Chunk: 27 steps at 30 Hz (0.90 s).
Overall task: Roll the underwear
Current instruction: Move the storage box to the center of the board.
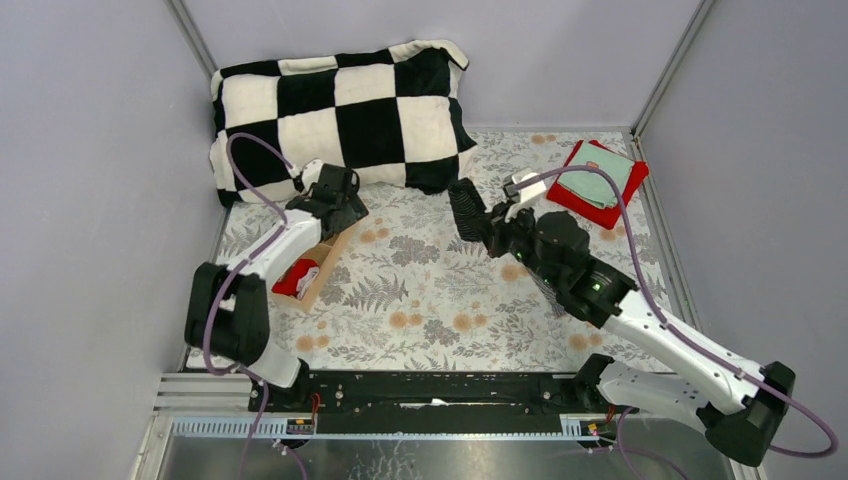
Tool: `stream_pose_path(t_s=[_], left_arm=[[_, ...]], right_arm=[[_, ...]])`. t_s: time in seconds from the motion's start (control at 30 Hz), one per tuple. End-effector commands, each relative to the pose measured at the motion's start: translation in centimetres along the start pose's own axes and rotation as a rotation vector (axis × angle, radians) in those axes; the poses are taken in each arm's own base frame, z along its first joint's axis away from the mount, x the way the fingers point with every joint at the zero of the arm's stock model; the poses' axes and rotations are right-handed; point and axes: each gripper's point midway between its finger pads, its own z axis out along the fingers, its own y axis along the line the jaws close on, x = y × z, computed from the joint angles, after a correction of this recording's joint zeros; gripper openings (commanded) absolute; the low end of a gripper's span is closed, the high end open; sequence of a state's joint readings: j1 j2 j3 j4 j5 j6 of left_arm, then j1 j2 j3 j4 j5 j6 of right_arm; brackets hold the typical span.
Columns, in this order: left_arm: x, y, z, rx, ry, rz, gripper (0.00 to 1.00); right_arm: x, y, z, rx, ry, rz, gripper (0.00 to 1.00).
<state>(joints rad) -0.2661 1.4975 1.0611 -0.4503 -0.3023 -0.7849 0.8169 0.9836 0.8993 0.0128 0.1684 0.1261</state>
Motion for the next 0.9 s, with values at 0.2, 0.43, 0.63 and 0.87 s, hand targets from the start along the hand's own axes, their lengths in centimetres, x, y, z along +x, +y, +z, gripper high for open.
stream_pose_path(t_s=[0.2, 0.43, 0.63, 0.87], left_arm=[[-3.5, 0.4, 4.7, -0.12, -0.116, -0.143, 0.7], [-4.0, 1.2, 6.5, -0.173, -0.131, -0.224, 0.64], [-3.0, 0.9, 8.7, -0.178, -0.081, -0.205, 0.56], [-1.0, 1.1, 9.6, -0.162, -0.019, -0.163, 0.4]], right_arm=[[1.2, -1.6, -2.9, 0.06, 0.006, 0.048, 0.0], [1.6, -1.8, -3.7, 0.065, 0.003, 0.08, 0.0], [1.4, -1.9, -4.2, 0.071, 0.003, 0.083, 0.0], [0.8, -2.2, -5.1, 0.082, -0.013, 0.09, 0.0]])
